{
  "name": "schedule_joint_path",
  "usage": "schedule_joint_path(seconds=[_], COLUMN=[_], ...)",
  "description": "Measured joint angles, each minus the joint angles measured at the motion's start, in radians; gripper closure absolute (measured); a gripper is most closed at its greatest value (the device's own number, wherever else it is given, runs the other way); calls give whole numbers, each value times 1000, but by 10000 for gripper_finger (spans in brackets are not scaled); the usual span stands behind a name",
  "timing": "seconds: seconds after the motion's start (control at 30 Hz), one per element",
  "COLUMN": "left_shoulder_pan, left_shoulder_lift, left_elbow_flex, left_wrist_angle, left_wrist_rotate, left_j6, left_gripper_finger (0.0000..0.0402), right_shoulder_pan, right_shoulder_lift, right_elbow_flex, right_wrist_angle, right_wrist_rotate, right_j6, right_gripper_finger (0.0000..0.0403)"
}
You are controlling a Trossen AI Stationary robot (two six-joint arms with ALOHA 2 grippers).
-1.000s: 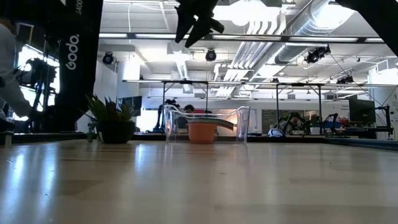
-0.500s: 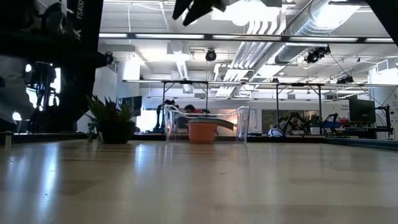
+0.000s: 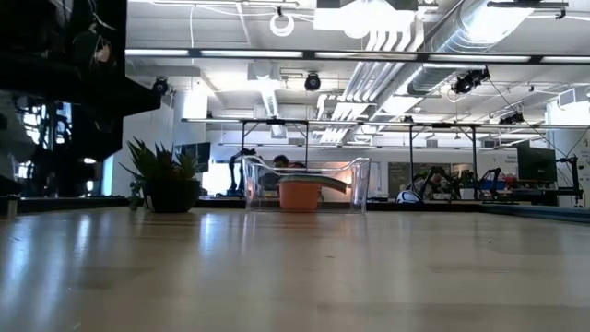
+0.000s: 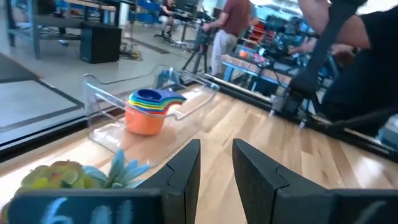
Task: Nest measuring cups in basket
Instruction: Return to Home Position
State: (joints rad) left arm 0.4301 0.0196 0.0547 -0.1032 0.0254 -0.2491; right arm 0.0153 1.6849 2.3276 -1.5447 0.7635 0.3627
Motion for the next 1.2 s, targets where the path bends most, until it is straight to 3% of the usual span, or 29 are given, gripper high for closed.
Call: schedule_joint_path(seconds=[0.17,0.27,0.4,0.6,0.77,0.9,1.07,1.2], left_shoulder_pan=[1,1,1,1,1,1,1,1], left_shoulder_lift=[0,0,0,0,0,0,0,0], left_elbow_flex=[0,0,0,0,0,0,0,0], left_wrist_angle=[-3,-3,-3,-3,-3,-3,-3,-3], left_wrist_rotate=[-46,-45,-45,-49,-49,-51,-52,-52], left_j6=[-13,22,63,69,69,64,42,42], left_gripper_finger=[316,316,316,316,316,316,316,316], right_shoulder_pan=[113,181,257,288,245,150,2,-79], right_shoulder_lift=[-243,-431,-648,-835,-848,-866,-929,-987], right_elbow_flex=[-159,-366,-680,-1076,-1293,-1462,-1673,-1786], right_wrist_angle=[-3,-24,81,357,635,868,1208,1318], right_wrist_rotate=[159,232,240,239,222,139,-39,-64], right_j6=[68,253,365,329,158,14,-157,-212], right_gripper_finger=[238,238,238,238,238,238,238,238])
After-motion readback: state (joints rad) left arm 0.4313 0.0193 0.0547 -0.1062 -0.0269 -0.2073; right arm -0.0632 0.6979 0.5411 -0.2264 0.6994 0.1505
